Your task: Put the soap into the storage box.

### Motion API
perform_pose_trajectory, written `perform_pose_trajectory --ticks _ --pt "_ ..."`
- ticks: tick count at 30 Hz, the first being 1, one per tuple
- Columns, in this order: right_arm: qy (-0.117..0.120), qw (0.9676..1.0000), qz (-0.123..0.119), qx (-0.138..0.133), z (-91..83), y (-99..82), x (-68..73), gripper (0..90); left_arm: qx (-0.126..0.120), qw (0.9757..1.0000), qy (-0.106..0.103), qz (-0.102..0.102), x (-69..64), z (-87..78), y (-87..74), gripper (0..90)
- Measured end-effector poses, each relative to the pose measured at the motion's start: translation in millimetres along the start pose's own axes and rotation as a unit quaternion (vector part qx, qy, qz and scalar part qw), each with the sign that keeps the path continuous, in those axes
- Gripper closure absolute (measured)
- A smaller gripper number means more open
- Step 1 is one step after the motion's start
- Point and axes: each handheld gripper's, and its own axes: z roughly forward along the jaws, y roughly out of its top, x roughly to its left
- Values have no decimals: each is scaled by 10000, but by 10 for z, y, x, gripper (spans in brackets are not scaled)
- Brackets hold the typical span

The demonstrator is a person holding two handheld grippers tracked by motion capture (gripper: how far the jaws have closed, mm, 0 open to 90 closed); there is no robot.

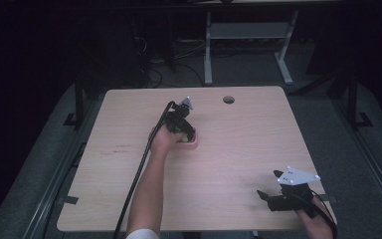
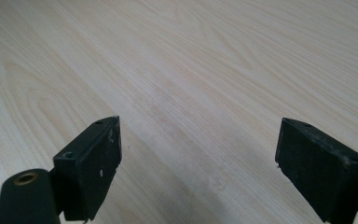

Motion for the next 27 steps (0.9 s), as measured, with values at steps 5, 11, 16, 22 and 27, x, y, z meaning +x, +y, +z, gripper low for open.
perform_pose_trajectory --ticks 5,11,16,22,27 --pt "3 10000 -2 1 1 0 2 138 0 10000 37 32 -6 1 -1 258" --pt "8 10000 -10 9 6 -1 0 138 -33 10000 39 55 -13 -12 -4 249" --pt "-1 10000 -23 2 5 -4 -8 138 -58 10000 40 68 -2 -61 -17 236" --pt "-7 10000 1 2 4 -10 -12 138 -111 9999 20 121 -15 -116 -33 222" --pt "2 10000 -13 28 13 -10 -9 138 -156 9997 43 167 -30 -173 -49 216"
